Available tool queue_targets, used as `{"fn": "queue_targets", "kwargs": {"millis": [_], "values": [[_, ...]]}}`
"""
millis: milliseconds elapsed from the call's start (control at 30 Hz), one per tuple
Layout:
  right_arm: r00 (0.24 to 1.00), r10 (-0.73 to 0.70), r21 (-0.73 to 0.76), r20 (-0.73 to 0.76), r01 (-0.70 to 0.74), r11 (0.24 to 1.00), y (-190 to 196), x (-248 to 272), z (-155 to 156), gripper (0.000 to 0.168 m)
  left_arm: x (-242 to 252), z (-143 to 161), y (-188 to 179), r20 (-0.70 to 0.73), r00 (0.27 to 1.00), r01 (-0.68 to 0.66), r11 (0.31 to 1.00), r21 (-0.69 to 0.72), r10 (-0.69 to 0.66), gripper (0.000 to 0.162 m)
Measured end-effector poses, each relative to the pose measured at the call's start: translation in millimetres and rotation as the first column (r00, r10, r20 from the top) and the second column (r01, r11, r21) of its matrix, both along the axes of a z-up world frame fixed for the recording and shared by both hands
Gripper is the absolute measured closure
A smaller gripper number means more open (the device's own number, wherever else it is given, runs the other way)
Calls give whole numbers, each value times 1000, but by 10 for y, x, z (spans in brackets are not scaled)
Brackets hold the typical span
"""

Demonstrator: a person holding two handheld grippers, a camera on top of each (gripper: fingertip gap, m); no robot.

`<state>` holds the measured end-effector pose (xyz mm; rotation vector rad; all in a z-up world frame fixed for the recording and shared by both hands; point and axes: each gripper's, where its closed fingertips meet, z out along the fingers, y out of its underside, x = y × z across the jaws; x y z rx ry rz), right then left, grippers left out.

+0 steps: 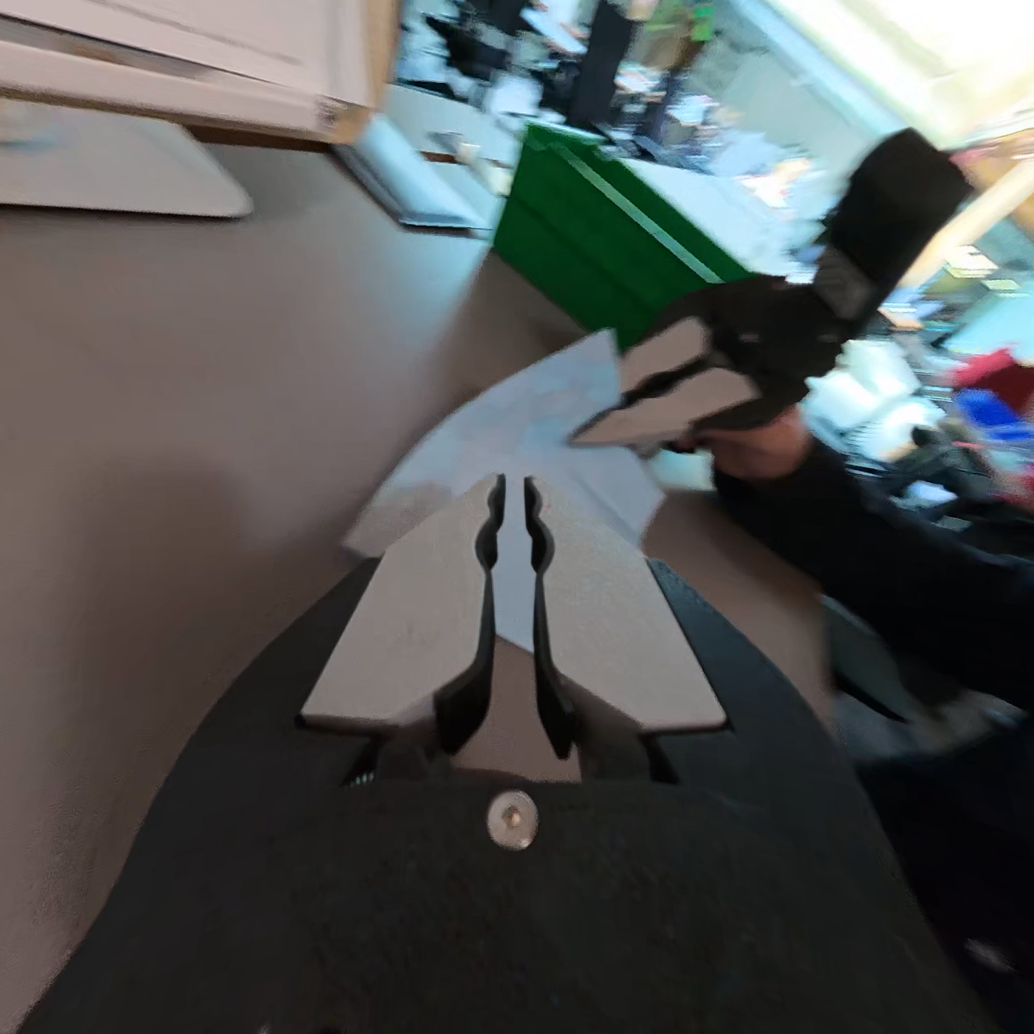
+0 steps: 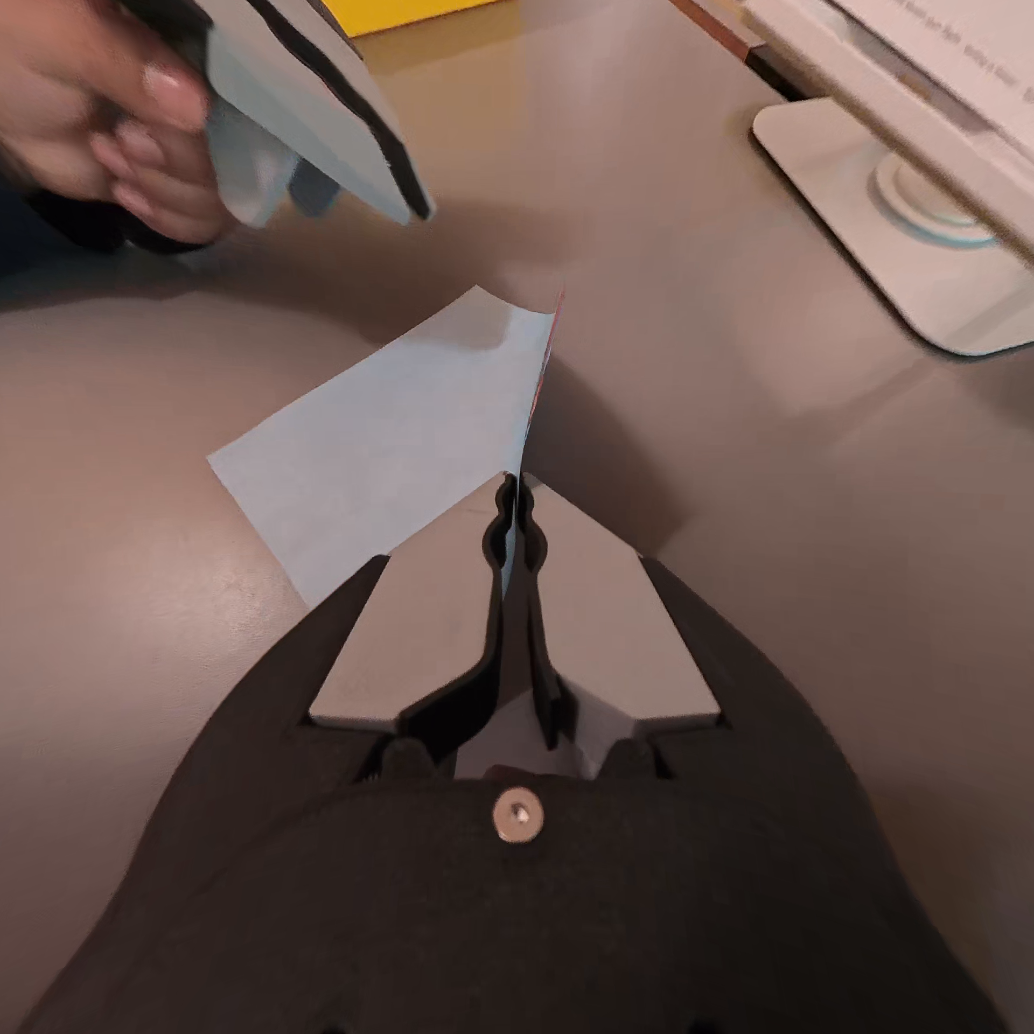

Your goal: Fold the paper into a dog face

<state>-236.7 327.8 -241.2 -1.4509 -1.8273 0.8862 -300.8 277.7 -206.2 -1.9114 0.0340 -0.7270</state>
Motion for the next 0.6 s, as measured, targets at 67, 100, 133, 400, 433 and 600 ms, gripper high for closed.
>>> {"fn": "queue_targets", "kwargs": {"millis": [67, 100, 133, 400, 433, 600], "values": [[1000, 12, 53, -7, -12, 998, -9, -5, 3, 168, 342, 70, -180, 109, 968, 227, 974, -8, -225, 160], [1000, 16, 71, -4, -15, 997, -12, -5, -5, 168, 442, 31, -238, 95, 955, 285, 958, -29, -281, 160], [1000, 19, 84, -1, -19, 996, -15, -4, -13, 168, 489, -62, -262, 24, 954, 301, 952, -59, -300, 162], [984, 168, 76, -59, -163, 984, -298, 19, 106, 168, 521, -705, -271, -333, 888, 219, 929, -298, -316, 162], [976, 205, 77, -71, -200, 977, -365, 35, 133, 168, 528, -714, -266, -345, 885, 212, 931, -298, -312, 162], [948, 307, 220, -85, -282, 934, -537, 75, 160, 168, 546, -713, -215, -339, 900, 175, 939, -298, -275, 162]]}}
